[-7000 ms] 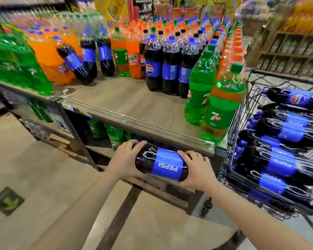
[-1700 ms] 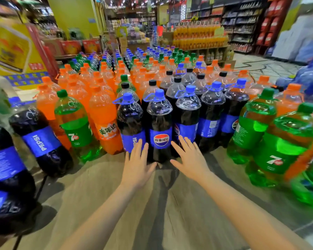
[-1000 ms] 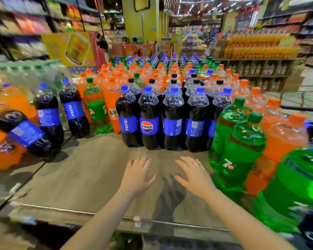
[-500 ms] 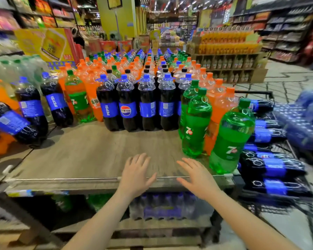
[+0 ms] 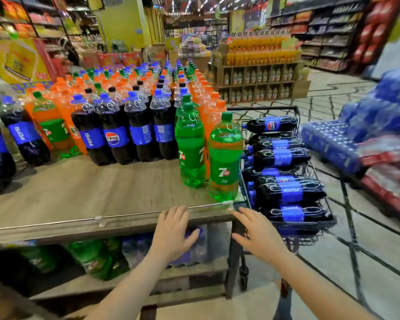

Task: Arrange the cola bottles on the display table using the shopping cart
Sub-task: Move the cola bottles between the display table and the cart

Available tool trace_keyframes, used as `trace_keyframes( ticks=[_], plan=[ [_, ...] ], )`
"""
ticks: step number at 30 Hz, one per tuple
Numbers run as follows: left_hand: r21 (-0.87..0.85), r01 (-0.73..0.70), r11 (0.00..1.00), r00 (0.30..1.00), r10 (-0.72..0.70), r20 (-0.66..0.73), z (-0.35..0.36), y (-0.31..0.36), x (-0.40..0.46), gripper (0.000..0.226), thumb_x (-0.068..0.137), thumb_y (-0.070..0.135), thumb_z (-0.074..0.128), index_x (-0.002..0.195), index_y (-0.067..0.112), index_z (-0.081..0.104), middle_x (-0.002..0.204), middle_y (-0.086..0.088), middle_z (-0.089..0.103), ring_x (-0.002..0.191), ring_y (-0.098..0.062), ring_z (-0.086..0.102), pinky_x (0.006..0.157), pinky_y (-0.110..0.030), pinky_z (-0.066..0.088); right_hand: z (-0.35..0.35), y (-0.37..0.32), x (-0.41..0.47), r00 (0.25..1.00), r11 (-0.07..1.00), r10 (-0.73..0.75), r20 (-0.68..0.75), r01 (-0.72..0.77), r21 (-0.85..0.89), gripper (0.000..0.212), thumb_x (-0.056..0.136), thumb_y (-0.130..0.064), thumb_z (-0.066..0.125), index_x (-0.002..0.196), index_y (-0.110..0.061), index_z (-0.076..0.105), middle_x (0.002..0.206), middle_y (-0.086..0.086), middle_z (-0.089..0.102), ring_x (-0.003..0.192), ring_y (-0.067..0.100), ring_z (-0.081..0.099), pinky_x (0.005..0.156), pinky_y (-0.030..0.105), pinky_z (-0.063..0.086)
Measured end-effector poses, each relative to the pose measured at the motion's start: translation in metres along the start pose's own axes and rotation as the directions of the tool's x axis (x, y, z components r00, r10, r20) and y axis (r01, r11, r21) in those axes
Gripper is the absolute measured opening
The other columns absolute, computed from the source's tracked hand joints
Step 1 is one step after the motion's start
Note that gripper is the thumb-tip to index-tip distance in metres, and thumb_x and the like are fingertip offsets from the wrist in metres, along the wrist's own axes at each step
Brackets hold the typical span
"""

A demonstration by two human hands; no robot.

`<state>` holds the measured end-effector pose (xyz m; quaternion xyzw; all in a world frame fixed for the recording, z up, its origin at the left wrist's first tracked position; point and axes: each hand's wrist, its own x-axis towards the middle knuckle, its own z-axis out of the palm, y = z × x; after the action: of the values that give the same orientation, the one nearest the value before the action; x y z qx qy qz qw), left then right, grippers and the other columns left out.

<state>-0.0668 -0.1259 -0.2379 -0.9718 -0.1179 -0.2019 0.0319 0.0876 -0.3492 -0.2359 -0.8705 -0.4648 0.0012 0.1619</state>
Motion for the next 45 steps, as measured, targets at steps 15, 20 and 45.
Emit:
trace_keyframes(
  ticks=[15, 20, 45],
  plan=[
    [-0.11, 0.009, 0.994, 0.993, 0.005, 0.119, 0.071, 0.231, 0.091, 0.058, 0.085, 0.058, 0.045, 0.12, 0.018, 0.065, 0.125, -0.002, 0.063, 0.112, -0.023, 0.059, 0.086, -0.041, 0.049, -0.071, 0.237, -0.086, 0.995, 0.996, 0.094, -0.038, -0.094, -0.003, 0.057, 0.085, -0.045, 0.062, 0.135, -0.02, 0.053, 0.139, 0.001, 0.051, 0.129, 0.024, 0.047, 0.106, 0.037, 0.035],
    [-0.125, -0.039, 0.991, 0.99, 0.055, 0.128, 0.095, 0.259, 0.141, 0.057, 0.085, 0.056, 0.045, 0.12, 0.016, 0.066, 0.124, -0.001, 0.064, 0.112, -0.021, 0.06, 0.086, -0.038, 0.047, -0.081, 0.3, -0.073, 0.984, 0.983, 0.177, -0.014, -0.176, 0.058, 0.06, 0.089, -0.045, 0.06, 0.143, -0.025, 0.042, 0.149, -0.003, 0.039, 0.137, 0.018, 0.035, 0.112, 0.029, 0.025],
    [-0.096, 0.002, 0.995, 1.0, 0.0, 0.022, 0.224, 0.307, 0.461, 0.06, 0.085, 0.054, 0.043, 0.116, 0.008, 0.067, 0.12, -0.008, 0.065, 0.108, -0.028, 0.062, 0.085, -0.045, 0.05, -0.147, 0.561, 0.148, 0.977, 0.973, 0.211, 0.024, -0.213, 0.086, 0.063, 0.092, -0.043, 0.058, 0.147, -0.023, 0.034, 0.152, 0.001, 0.032, 0.139, 0.02, 0.03, 0.113, 0.032, 0.023]
  ],
)
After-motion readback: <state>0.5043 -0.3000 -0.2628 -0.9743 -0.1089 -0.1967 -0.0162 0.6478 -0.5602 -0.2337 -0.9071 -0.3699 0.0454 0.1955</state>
